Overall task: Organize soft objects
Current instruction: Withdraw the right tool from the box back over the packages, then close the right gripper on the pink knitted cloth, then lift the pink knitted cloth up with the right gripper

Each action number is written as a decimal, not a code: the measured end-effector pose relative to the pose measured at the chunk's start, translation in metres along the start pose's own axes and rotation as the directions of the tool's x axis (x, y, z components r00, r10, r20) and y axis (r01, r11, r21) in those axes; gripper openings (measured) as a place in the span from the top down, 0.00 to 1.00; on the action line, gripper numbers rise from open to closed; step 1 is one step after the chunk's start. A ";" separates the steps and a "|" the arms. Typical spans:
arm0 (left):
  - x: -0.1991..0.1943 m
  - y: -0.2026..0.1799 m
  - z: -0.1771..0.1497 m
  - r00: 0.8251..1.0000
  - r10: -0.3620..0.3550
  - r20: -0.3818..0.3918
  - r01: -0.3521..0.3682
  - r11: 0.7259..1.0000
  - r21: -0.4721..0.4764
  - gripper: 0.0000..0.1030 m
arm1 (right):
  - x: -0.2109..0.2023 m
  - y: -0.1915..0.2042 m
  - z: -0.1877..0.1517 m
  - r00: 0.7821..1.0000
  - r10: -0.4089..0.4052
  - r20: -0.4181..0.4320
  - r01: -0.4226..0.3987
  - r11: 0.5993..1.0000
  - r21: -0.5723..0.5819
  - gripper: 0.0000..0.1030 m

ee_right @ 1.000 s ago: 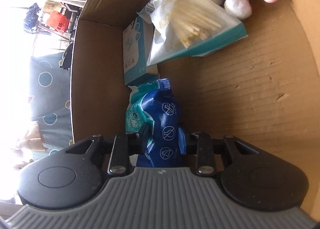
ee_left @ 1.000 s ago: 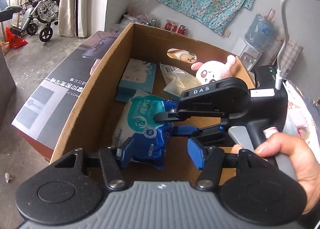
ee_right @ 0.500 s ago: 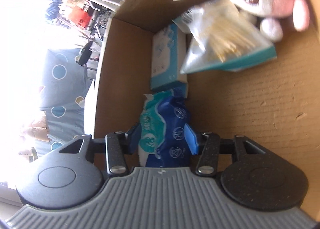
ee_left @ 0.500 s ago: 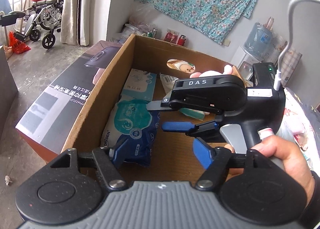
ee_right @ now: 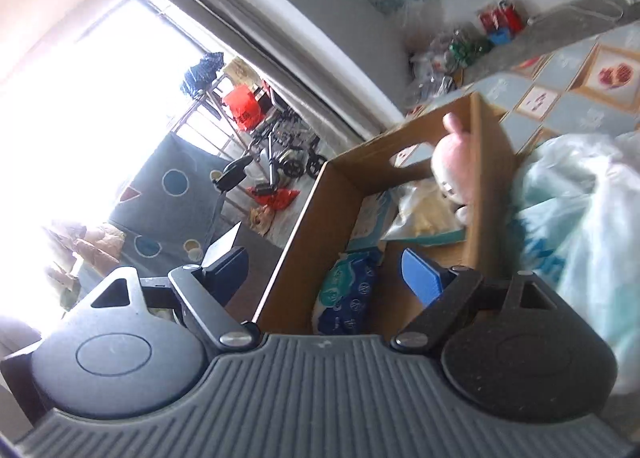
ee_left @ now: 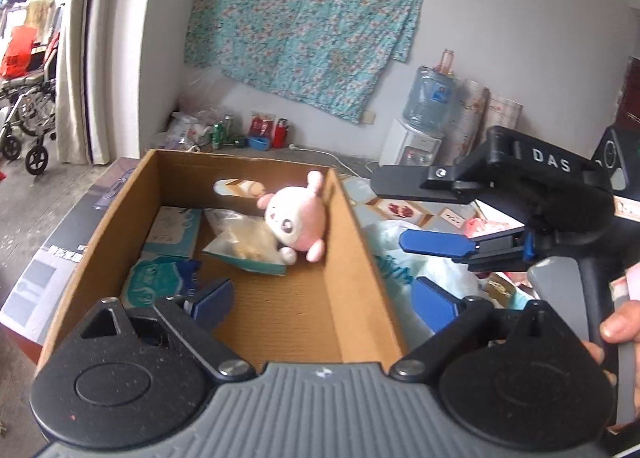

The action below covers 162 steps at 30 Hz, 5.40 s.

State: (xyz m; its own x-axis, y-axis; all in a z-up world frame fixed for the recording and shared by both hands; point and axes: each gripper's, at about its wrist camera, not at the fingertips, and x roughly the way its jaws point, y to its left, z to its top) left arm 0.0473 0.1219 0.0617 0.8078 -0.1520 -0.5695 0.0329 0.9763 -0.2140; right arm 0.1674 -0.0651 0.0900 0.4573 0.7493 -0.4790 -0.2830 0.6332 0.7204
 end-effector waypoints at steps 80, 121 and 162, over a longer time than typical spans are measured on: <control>0.192 -0.246 -0.084 0.966 -0.207 -0.152 0.243 0.929 0.280 0.51 | -0.095 -0.268 0.104 0.823 -0.565 -0.063 0.562 0.825 -0.063 0.52; 0.169 -0.225 -0.093 0.969 -0.128 -0.212 0.179 0.954 0.240 0.68 | -0.177 -0.263 -0.095 0.947 -0.311 0.076 0.229 0.824 0.518 0.78; 0.175 -0.219 -0.103 0.940 -0.194 -0.280 0.254 0.947 0.197 0.48 | -0.152 -0.290 -0.059 0.954 -0.289 0.078 0.248 0.909 0.335 0.48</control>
State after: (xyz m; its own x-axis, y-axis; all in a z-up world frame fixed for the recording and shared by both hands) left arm 0.1206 -0.1346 -0.0728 0.5886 -0.3759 -0.7157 0.3523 0.9161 -0.1915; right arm 0.1300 -0.3510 -0.0759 0.5835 0.5170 -0.6262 0.1384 0.6966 0.7040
